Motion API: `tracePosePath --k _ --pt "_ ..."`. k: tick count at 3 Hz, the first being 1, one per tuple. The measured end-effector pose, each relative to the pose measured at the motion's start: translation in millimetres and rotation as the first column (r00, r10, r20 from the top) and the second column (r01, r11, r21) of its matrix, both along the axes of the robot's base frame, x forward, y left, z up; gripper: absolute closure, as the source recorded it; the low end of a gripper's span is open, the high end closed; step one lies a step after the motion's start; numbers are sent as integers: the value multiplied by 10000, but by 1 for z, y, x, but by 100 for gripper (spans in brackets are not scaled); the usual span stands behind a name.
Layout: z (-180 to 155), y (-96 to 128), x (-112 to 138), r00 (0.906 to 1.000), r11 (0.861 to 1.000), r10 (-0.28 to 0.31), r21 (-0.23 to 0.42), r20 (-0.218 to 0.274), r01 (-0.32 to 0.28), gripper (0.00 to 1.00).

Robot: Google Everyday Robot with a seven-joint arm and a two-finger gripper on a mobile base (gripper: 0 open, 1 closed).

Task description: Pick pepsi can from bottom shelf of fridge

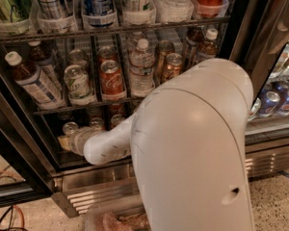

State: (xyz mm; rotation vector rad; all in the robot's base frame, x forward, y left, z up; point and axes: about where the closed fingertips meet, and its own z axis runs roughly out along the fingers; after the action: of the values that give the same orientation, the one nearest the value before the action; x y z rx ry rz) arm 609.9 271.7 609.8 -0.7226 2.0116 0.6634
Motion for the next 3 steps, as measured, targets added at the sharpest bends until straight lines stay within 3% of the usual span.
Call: tracePosePath --k 1,3 --pt "2 -3 -5 9999 9999 16 157 -117 -14 100" --pt "43 -25 -38 9971 9879 477 1505 -586 -384 100"
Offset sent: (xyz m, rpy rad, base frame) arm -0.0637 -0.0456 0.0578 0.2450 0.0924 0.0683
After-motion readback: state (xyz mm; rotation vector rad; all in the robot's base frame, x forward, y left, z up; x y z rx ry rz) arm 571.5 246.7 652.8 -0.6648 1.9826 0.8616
